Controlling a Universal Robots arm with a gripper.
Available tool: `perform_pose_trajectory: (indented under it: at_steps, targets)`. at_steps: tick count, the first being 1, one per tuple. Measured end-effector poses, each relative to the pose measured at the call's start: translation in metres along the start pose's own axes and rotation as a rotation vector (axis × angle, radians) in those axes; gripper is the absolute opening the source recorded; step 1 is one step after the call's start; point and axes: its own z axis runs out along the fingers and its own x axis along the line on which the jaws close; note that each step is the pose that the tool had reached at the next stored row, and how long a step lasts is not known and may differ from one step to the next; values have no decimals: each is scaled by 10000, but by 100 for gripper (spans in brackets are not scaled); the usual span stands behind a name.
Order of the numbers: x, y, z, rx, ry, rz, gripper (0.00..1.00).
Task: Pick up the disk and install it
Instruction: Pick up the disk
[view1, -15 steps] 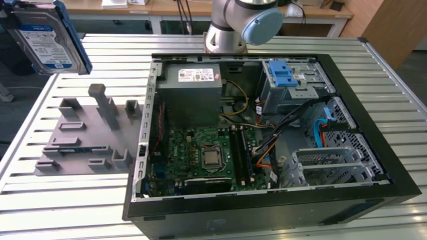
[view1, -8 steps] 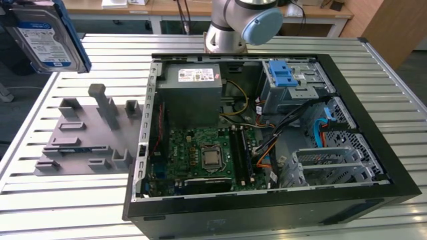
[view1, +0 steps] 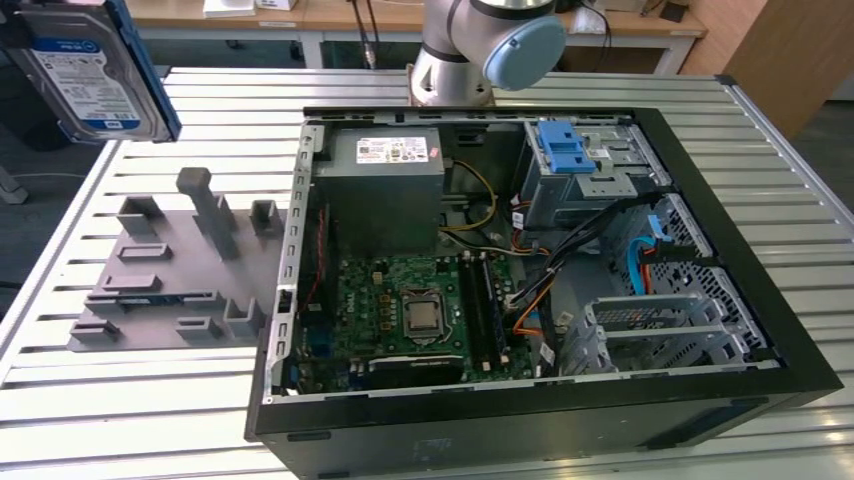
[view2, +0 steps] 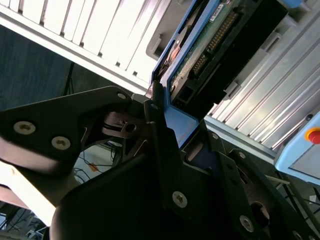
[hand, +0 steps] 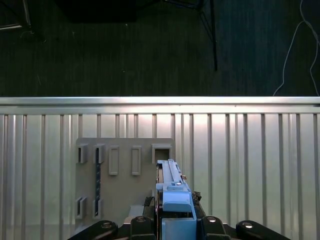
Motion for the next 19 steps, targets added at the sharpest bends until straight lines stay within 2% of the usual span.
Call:
perform_pose_trajectory:
  at_steps: [19]
  targets:
    - [-5,3,-121,0,0,0,36]
